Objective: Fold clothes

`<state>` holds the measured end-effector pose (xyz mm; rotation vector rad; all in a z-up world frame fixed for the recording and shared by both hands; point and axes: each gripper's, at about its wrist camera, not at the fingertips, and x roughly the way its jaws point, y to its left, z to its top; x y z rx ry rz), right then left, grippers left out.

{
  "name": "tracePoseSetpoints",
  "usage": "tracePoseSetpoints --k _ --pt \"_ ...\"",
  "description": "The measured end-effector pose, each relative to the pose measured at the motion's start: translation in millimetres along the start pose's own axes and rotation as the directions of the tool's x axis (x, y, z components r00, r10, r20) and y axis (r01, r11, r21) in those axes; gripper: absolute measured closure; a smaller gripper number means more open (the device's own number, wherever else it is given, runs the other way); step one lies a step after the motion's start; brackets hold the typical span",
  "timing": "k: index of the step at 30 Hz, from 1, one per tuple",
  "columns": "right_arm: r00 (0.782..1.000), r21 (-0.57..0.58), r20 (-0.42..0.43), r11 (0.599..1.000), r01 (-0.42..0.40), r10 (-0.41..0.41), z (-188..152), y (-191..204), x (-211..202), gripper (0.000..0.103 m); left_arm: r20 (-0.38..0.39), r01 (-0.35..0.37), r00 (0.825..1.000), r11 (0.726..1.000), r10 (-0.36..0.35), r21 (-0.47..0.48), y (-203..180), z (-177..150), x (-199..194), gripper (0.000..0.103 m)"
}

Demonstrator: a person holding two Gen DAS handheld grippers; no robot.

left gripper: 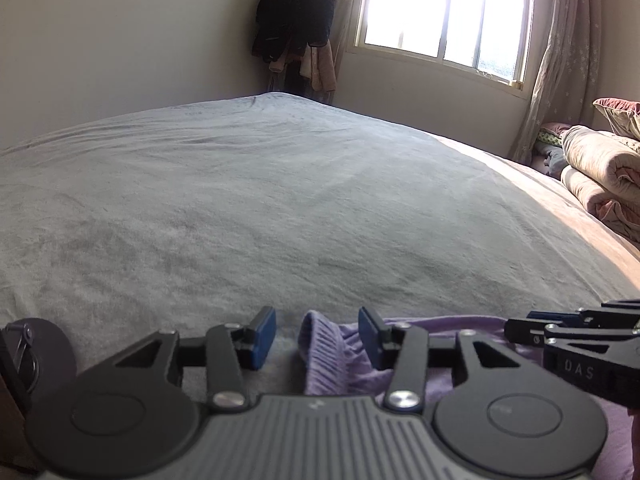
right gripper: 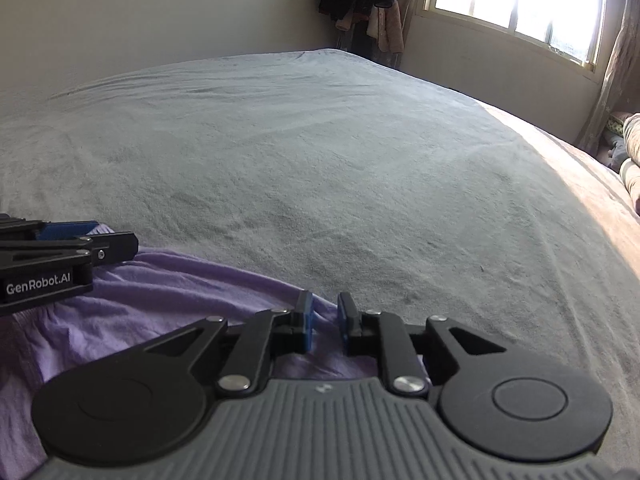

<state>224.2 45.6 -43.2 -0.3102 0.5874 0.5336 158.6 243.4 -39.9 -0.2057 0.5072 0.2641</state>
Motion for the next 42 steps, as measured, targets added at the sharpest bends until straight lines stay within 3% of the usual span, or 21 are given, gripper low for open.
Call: tracePoseSetpoints --k 1,8,14,20,29,32,35,39,42 --pt "1.0 0.012 0.0 1.0 0.005 -0.005 -3.1 -6.5 -8.0 0.065 -0.002 0.008 1.0 1.0 -0.008 0.003 -1.4 1.0 -4.0 0.056" --pt "0.999 0.094 -0.003 0.995 0.039 -0.039 -24.4 -51.8 -64.0 0.064 -0.034 0.091 0.995 0.995 -0.089 0.048 -23.2 6.2 -32.3 0.053" --pt "0.986 0.165 -0.043 0.972 0.167 -0.162 -57.0 -110.0 -105.8 0.062 -0.076 0.189 0.98 0.979 -0.183 0.079 -57.6 6.3 -47.9 0.048" --pt "0.956 0.228 -0.091 0.929 0.291 -0.277 -89.8 -166.8 -144.3 0.062 -0.169 0.323 0.937 0.942 -0.306 0.088 -105.0 -4.9 -47.4 0.047" --pt "0.927 0.277 -0.148 0.886 0.373 -0.344 -130.6 -218.2 -169.2 0.062 -0.253 0.478 0.859 0.874 -0.444 0.086 -169.3 -35.0 -45.3 0.054" --pt "0.921 0.294 -0.158 0.873 0.389 -0.357 -140.3 -231.5 -171.4 0.062 -0.263 0.489 0.85 0.869 -0.456 0.075 -184.6 -45.0 -40.2 0.054" --pt "0.924 0.34 -0.159 0.859 0.382 -0.348 -147.6 -246.9 -173.7 0.062 -0.281 0.452 0.859 0.892 -0.428 0.023 -195.8 -47.5 -32.2 0.057" --pt "0.953 0.395 -0.133 0.867 0.302 -0.272 -150.4 -256.4 -176.3 0.062 -0.319 0.409 0.853 0.909 -0.413 -0.085 -200.8 -41.8 -23.0 0.064" --pt "0.969 0.389 -0.111 0.888 0.247 -0.221 -145.7 -253.3 -172.3 0.062 -0.317 0.416 0.839 0.897 -0.443 -0.152 -203.0 -40.3 -19.1 0.066"
